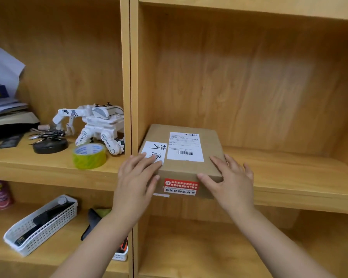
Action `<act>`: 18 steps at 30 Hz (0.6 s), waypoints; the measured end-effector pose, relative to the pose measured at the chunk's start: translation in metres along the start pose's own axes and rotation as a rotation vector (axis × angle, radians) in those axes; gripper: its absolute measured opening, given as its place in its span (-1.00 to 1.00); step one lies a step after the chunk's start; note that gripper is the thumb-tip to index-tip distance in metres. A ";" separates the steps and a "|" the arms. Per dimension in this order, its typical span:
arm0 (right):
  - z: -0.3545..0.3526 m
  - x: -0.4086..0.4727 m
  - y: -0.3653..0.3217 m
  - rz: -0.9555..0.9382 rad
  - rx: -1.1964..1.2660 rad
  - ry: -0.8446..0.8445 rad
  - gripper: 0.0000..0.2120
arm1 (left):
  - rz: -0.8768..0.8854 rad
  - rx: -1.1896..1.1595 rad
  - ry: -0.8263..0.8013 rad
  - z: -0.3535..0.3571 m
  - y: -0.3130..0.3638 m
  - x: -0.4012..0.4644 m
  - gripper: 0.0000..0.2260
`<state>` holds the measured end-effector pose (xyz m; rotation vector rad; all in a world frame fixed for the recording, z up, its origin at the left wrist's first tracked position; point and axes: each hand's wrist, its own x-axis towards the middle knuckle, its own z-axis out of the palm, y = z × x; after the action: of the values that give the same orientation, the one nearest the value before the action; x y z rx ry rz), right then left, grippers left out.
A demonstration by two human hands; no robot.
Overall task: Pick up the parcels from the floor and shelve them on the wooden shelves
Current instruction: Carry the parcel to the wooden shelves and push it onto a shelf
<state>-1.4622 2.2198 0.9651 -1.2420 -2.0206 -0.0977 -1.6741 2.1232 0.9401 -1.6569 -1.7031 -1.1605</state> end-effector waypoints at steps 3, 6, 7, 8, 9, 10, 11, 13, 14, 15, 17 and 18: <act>0.005 0.018 0.004 -0.032 -0.055 0.030 -0.32 | 0.082 0.077 -0.009 0.008 0.000 0.010 -0.68; 0.012 0.032 0.005 -0.074 -0.074 -0.006 -0.34 | 0.077 0.167 -0.032 0.014 0.000 0.022 -0.70; 0.014 0.037 0.005 -0.078 -0.082 -0.031 -0.32 | 0.074 0.196 -0.048 0.017 0.000 0.027 -0.72; 0.016 0.042 0.006 -0.078 -0.086 -0.057 -0.30 | 0.070 0.226 -0.068 0.020 0.000 0.032 -0.71; 0.017 0.047 0.007 -0.078 -0.091 -0.078 -0.29 | 0.065 0.255 -0.089 0.022 0.000 0.038 -0.69; 0.020 0.052 0.007 -0.077 -0.099 -0.099 -0.27 | 0.058 0.277 -0.112 0.024 0.001 0.043 -0.66; 0.021 0.057 0.008 -0.078 -0.110 -0.117 -0.26 | 0.046 0.296 -0.132 0.025 0.001 0.048 -0.64; 0.025 0.064 0.009 -0.082 -0.122 -0.147 -0.28 | 0.021 0.322 -0.167 0.029 0.002 0.056 -0.63; 0.026 0.067 0.010 -0.082 -0.120 -0.160 -0.33 | 0.012 0.331 -0.180 0.031 0.003 0.059 -0.63; 0.028 0.070 0.011 -0.081 -0.114 -0.173 -0.39 | 0.003 0.340 -0.188 0.032 0.003 0.062 -0.64; 0.031 0.074 0.012 -0.081 -0.099 -0.196 -0.47 | -0.011 0.359 -0.193 0.035 0.004 0.067 -0.65; 0.032 0.076 0.013 -0.084 -0.093 -0.206 -0.48 | -0.014 0.367 -0.193 0.036 0.005 0.070 -0.66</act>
<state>-1.4885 2.2963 0.9864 -1.2684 -2.2687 -0.1093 -1.6718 2.1911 0.9798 -1.5647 -1.9113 -0.6571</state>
